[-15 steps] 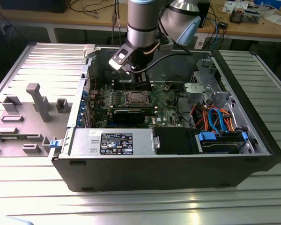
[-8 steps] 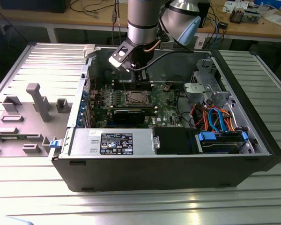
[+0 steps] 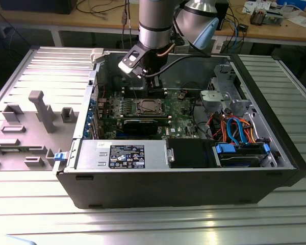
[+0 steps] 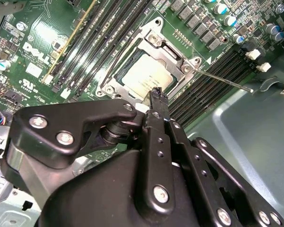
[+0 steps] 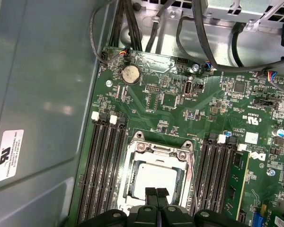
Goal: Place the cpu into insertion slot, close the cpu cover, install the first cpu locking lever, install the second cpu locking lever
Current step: 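Install the first cpu locking lever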
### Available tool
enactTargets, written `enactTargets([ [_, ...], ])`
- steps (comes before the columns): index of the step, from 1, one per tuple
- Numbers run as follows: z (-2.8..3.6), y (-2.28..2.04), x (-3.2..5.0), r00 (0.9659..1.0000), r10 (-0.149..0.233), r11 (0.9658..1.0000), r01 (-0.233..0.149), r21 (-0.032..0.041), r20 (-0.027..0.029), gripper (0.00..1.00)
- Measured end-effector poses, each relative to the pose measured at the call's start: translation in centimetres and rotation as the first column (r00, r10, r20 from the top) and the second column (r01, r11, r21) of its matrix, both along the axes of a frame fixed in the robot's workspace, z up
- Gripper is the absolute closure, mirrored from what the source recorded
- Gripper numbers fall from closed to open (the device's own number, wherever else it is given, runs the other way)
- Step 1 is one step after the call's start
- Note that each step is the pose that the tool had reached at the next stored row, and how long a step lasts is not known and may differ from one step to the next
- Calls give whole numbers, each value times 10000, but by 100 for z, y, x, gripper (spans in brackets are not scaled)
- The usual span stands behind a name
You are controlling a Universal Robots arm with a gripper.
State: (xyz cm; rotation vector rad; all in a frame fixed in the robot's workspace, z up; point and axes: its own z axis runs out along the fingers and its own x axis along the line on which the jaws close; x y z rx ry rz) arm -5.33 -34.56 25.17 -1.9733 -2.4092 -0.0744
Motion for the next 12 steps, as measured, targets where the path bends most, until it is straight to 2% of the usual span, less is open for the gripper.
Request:
enactTargets([
  [4, 0, 0, 0, 9989, 462, 9989, -462, 0, -1, 89],
  [6, 0, 0, 0, 9956, 934, 9956, -934, 0, 0, 89],
  [7, 0, 0, 0, 9944, 1054, 9944, -1054, 0, -1, 89],
  [8, 0, 0, 0, 9927, 1204, 9927, -1204, 0, -1, 89],
  [10, 0, 0, 0, 9860, 1665, 9860, -1665, 0, -1, 89],
  [12, 0, 0, 0, 9812, 1931, 9812, -1931, 0, -1, 89],
])
